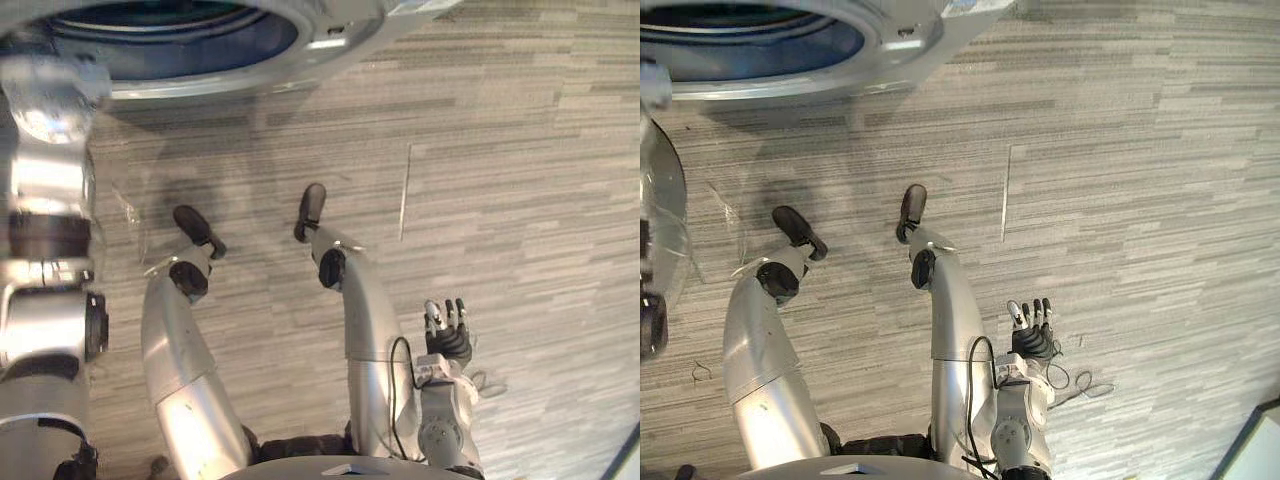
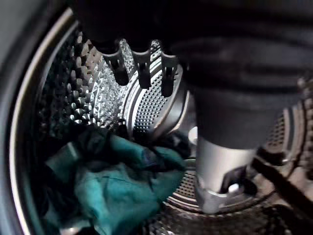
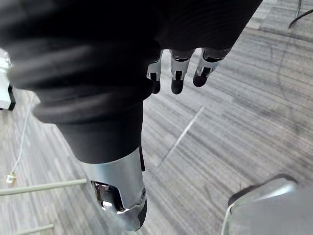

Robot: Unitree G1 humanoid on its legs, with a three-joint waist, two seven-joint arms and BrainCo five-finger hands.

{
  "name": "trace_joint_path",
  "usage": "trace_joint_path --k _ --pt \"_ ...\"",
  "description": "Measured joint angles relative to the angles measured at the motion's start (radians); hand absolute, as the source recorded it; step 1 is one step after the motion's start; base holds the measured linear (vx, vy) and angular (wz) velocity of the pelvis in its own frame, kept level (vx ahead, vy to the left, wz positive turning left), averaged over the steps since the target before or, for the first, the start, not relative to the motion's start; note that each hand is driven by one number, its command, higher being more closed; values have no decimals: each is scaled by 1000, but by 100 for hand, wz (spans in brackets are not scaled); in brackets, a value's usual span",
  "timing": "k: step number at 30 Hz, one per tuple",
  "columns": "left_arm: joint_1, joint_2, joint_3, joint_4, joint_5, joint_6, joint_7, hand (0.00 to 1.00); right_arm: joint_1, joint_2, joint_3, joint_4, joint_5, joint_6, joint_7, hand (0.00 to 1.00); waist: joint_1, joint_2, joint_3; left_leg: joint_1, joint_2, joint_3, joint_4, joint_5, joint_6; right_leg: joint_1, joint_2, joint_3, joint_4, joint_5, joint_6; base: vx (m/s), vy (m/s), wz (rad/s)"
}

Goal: Pick up the laundry basket with both hands and put the clothes into the washing machine.

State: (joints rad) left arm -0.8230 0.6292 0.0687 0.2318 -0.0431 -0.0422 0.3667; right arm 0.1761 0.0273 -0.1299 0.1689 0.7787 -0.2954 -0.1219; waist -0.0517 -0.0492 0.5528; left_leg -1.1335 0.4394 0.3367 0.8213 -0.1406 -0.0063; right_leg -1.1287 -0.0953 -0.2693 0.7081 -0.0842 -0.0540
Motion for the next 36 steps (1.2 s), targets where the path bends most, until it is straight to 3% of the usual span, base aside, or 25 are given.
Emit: trace_joint_path --k 2,4,6,10,11,13,14,15,17,22,25,30,33,34,36 --pt "167 -95 8 -86 -20 -16 13 0 -2 -1 -5 2 -8 9 -16 0 7 15 -2 65 -17 6 -38 10 -8 54 -7 -2 -13 -14 3 34 -57 33" --pt "365 -258 -2 -138 -22 -56 28 0 -3 -1 -38 14 -40 23 -34 0 35 25 -3 178 -46 19 -110 22 -22 146 -16 -4 -40 -35 10 32 -103 36" --pt "477 -330 -53 -113 -22 -57 6 0 -6 -15 -46 36 -41 34 -40 0 51 32 -4 262 -70 17 -160 28 -31 226 -20 -9 -67 -43 15 41 -95 33" --pt "680 -488 -194 93 -41 -54 -141 0 -59 -49 -83 193 -41 75 -42 0 66 68 -60 477 -124 20 -286 59 -42 434 -27 -22 -151 -48 30 97 -26 27" --pt "724 -550 -194 187 -31 -46 -189 0 -68 -50 -93 248 -42 96 -40 0 65 77 -90 553 -144 21 -322 65 -39 505 -36 -23 -169 -52 38 146 24 21" --pt "745 -593 -169 273 -21 -44 -217 0 -68 -46 -102 301 -42 112 -37 0 66 82 -118 615 -159 22 -351 67 -40 562 -43 -26 -183 -60 47 108 18 20" --pt "769 -642 -94 393 -13 -36 -245 0 -68 -36 -127 383 -43 134 -31 0 63 83 -164 695 -176 23 -395 69 -44 642 -48 -34 -213 -65 56 116 16 20" --pt "781 -657 -54 436 -13 -31 -248 0 -65 -32 -136 414 -46 143 -31 0 60 83 -186 724 -182 23 -414 71 -47 672 -50 -40 -227 -66 58 192 22 30" --pt "817 -686 135 599 -14 -5 -248 0 -57 -24 -191 538 -81 176 -20 0 56 86 -269 836 -208 21 -496 84 -57 791 -55 -68 -290 -68 73 183 8 35" --pt "870 -670 451 760 -3 35 -242 0 -38 -15 -330 681 -170 221 13 0 63 96 -430 1018 -250 28 -698 138 -75 971 -38 -95 -465 -26 101 167 15 15" --pt "907 -673 511 808 41 64 -238 0 -38 -10 -390 734 -212 238 14 0 67 96 -501 1119 -277 55 -833 180 -79 1046 -18 -87 -578 21 109 142 61 -15" --pt "886 -693 438 829 56 63 -239 0 -43 -6 -393 764 -236 244 16 0 66 76 -539 1194 -303 105 -903 199 -79 1093 -4 -38 -647 63 108 96 51 -30" --pt "851 -673 297 847 86 62 -237 0 -53 -6 -376 767 -236 252 18 0 54 56 -530 1225 -312 152 -899 174 -84 1063 -6 16 -594 56 97 32 37 -52" --pt "831 -665 220 847 98 62 -234 0 -66 -7 -341 761 -237 251 18 0 50 64 -526 1231 -313 184 -899 162 -90 1015 -8 49 -527 54 94 -33 49 -84" --pt "791 -645 118 845 117 59 -229 0 -88 -13 -296 755 -243 248 28 0 39 48 -492 1237 -325 183 -899 143 -85 955 -8 81 -441 60 86 -63 36 -82"
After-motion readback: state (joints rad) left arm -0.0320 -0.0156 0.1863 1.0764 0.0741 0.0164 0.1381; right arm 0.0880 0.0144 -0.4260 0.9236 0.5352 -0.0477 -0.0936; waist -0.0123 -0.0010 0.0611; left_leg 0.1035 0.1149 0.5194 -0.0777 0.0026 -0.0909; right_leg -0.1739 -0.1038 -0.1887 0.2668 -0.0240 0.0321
